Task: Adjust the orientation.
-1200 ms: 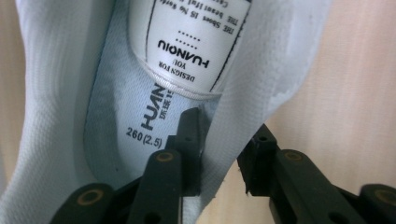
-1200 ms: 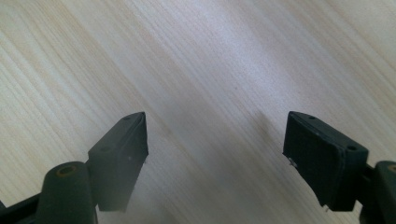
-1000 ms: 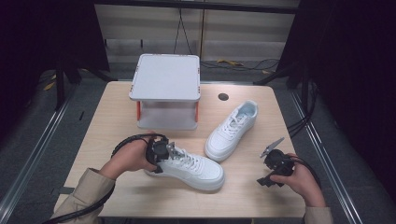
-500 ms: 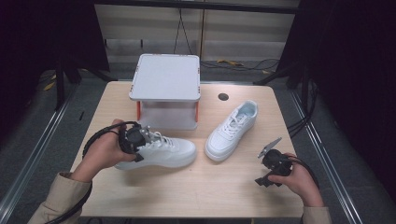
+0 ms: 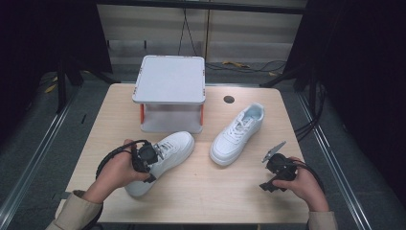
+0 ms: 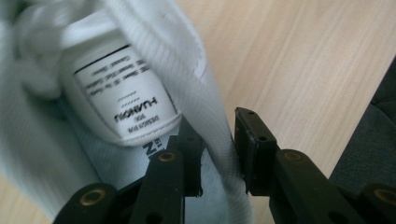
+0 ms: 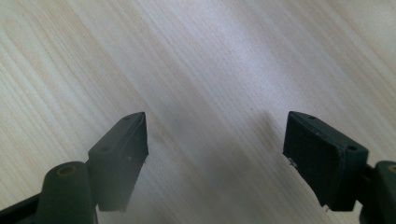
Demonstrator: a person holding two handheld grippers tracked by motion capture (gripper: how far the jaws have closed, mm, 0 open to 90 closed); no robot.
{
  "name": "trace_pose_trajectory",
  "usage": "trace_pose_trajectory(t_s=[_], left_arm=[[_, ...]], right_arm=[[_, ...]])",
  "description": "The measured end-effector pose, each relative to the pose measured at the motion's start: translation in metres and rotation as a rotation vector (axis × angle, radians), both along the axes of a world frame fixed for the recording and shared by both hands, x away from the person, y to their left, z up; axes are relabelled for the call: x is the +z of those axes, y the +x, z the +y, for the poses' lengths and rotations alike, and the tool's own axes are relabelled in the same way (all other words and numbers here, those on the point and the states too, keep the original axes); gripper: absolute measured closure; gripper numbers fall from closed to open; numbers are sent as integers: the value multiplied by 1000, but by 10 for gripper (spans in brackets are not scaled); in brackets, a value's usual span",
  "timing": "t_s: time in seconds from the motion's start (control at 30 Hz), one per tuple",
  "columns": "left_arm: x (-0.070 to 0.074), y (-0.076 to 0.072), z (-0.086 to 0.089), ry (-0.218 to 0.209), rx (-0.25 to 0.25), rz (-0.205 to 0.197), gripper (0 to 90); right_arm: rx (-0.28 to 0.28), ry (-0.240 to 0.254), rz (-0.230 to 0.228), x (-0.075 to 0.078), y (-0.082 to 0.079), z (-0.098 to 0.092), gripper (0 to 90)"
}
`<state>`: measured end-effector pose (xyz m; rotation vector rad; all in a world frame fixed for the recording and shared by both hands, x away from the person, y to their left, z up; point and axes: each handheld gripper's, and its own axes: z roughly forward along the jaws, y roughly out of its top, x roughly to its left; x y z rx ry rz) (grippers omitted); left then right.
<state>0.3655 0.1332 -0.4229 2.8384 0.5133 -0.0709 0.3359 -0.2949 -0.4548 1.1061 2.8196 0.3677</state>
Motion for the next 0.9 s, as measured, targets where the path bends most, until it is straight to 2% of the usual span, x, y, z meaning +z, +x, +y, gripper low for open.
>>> trace_pose_trajectory(t_s=[0.03,0.13,0.17,0.2,0.3,0.33,0.4,0.63,0.7,0.73,0.77,0.8,0.9], left_arm=[[0,-1,-1,-1,10,-11,728],[2,-1,-2,7,-6,-18,721],[2,0,-1,19,-27,-19,690],[3,-1,0,2,-29,-31,667],[8,0,3,4,-35,-37,633],[12,-1,7,-11,-14,-47,582],[13,-1,9,-12,3,-40,545],[15,-5,23,-10,-20,-27,457],[15,-6,24,11,-43,-26,438],[11,-8,25,34,-60,-4,424],[11,-8,25,34,-60,-4,423],[4,-9,26,77,-77,23,428],[-5,-11,28,93,-84,34,443]], right_arm=[[1,1,-2,0,0,0,215],[2,1,-3,0,0,2,215],[6,-2,-1,-1,0,4,215],[12,1,-1,-2,0,4,215],[13,1,-3,-1,0,5,215],[9,5,-1,-1,0,4,215],[8,3,-3,-2,0,3,215],[5,4,-5,-1,-1,4,215],[6,5,-6,0,-1,5,215],[2,6,-4,0,-1,5,215],[2,6,-4,0,-1,5,215],[3,8,-7,0,-1,5,215],[0,7,-6,0,-1,5,215]])
